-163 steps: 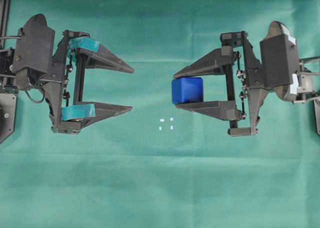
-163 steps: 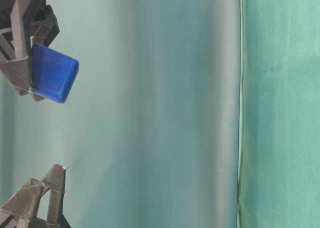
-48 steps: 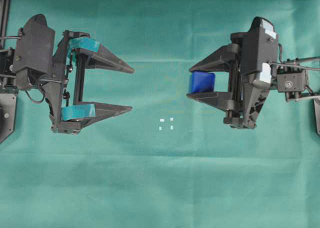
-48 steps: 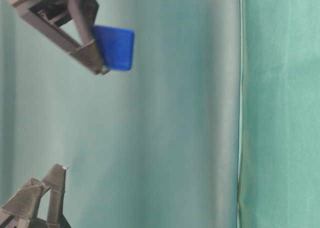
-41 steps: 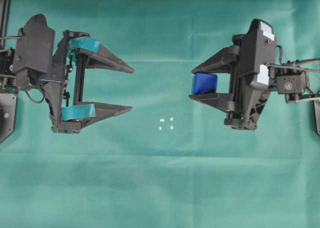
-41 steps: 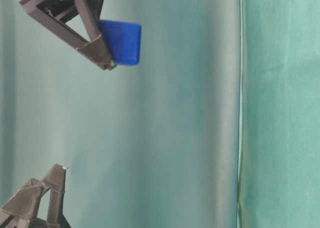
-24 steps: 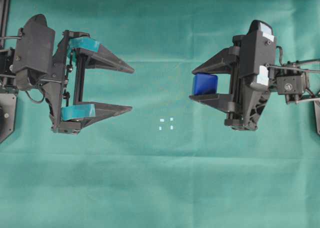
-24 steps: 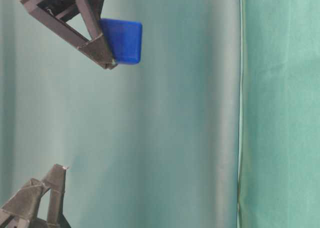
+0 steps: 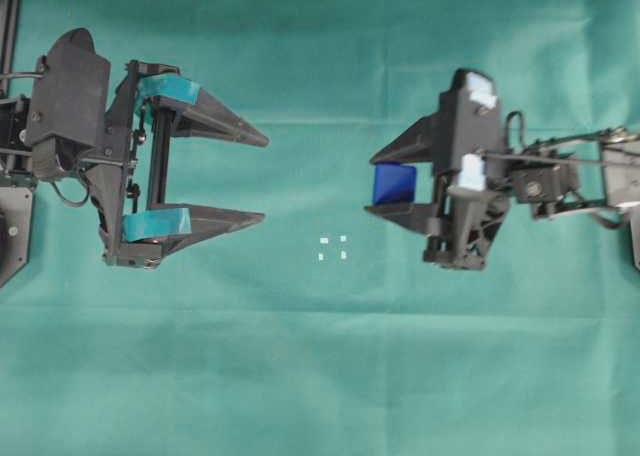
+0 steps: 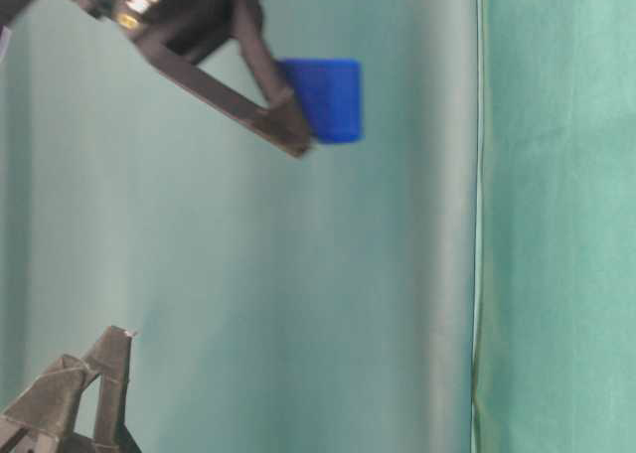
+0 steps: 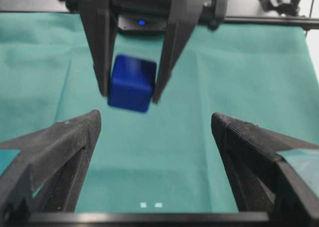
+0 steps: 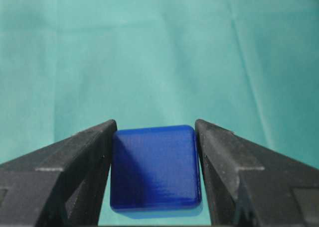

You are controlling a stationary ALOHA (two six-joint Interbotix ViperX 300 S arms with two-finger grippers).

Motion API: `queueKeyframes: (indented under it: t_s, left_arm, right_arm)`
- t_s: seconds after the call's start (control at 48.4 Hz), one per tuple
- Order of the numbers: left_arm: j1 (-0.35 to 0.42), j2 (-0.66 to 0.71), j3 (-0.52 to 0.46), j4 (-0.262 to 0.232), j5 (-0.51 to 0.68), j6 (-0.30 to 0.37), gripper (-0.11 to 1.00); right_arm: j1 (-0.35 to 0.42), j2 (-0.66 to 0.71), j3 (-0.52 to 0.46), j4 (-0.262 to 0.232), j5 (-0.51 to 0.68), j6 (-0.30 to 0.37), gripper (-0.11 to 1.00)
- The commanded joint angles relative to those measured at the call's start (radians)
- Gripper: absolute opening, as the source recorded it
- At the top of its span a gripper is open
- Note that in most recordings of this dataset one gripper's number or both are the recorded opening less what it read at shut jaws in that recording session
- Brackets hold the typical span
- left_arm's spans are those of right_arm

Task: Handover the blue block to the right arm after grasping it with the left arm, then place it in the designated position.
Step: 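Lower the cube with the right gripper onto the white marker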

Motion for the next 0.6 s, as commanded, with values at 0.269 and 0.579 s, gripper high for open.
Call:
queueKeyframes:
  t_s: [0.269,0.579]
  left_arm:
    - [-0.002,0.012,-0.038,0.002,-0.005,0.003,0.99]
    - [-0.002,0.012,-0.038,0.002,-0.005,0.003,0.99]
  right_arm:
    - [0.002,0.14,-0.015,0.003,-0.112,0.002,0.55]
    - [-0.006,0.268,-0.029,0.003,-0.232,0.003,0.55]
